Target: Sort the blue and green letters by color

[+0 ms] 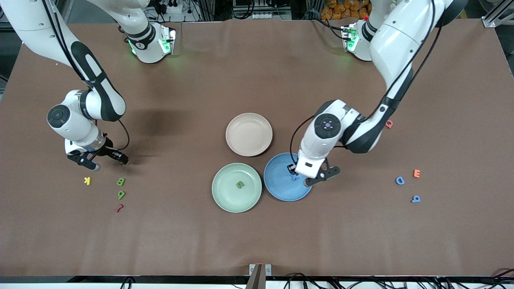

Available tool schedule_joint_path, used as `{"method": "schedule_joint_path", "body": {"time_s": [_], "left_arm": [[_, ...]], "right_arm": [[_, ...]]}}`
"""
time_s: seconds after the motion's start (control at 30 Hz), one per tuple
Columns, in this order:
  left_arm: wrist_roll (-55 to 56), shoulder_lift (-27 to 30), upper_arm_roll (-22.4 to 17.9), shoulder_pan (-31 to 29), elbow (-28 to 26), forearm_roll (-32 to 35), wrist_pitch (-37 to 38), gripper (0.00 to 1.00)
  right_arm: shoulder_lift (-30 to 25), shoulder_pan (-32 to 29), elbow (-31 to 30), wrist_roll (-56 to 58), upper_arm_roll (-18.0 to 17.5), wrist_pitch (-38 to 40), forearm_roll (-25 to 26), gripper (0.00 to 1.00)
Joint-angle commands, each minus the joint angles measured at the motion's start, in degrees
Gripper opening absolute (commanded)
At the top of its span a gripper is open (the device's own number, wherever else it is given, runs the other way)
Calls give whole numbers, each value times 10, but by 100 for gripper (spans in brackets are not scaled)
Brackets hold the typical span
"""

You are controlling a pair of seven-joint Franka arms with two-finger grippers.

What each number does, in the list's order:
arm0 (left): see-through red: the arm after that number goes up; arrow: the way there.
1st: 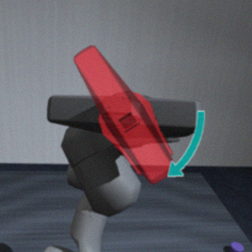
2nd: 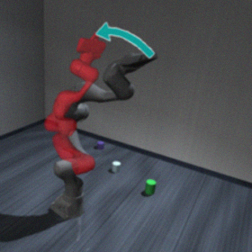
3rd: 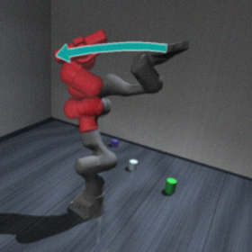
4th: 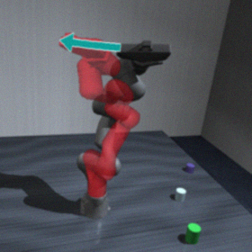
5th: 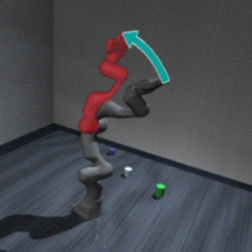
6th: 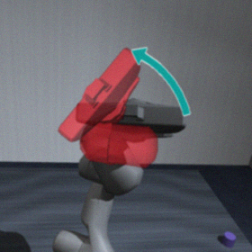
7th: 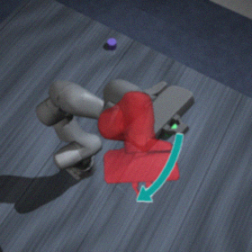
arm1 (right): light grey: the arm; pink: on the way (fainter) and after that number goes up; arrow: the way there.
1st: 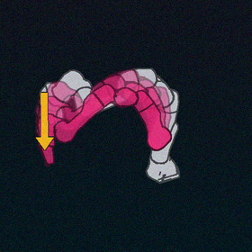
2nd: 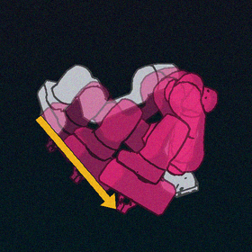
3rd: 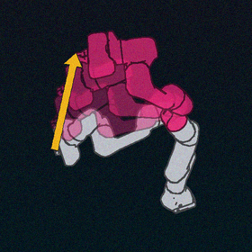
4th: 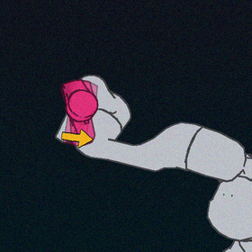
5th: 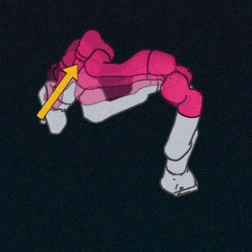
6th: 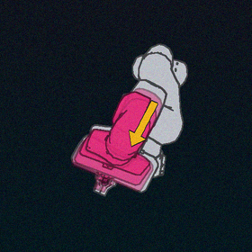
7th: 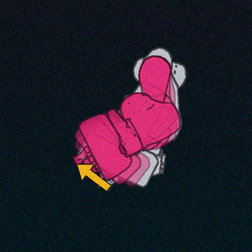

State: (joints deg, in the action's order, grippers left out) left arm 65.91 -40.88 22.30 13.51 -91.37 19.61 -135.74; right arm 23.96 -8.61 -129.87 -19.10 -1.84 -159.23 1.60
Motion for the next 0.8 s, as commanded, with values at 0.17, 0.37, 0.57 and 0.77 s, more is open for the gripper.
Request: {"method": "schedule_joint_path", "body": {"time_s": [0.17,0.37,0.57,0.77], "left_arm": [[42,-55,-72,97,75,-10,2,14],[32,-60,-78,102,76,-9,1,62],[17,-58,-79,105,73,5,1,100],[-1,-51,-79,95,69,7,2,100]], "right_arm": [[5,-9,-8,-13,-8,-13,8,62],[10,-7,-7,-17,-8,-19,7,60],[16,-6,-7,-19,-8,-27,8,53],[18,-5,-7,-19,-8,-27,8,28]]}}
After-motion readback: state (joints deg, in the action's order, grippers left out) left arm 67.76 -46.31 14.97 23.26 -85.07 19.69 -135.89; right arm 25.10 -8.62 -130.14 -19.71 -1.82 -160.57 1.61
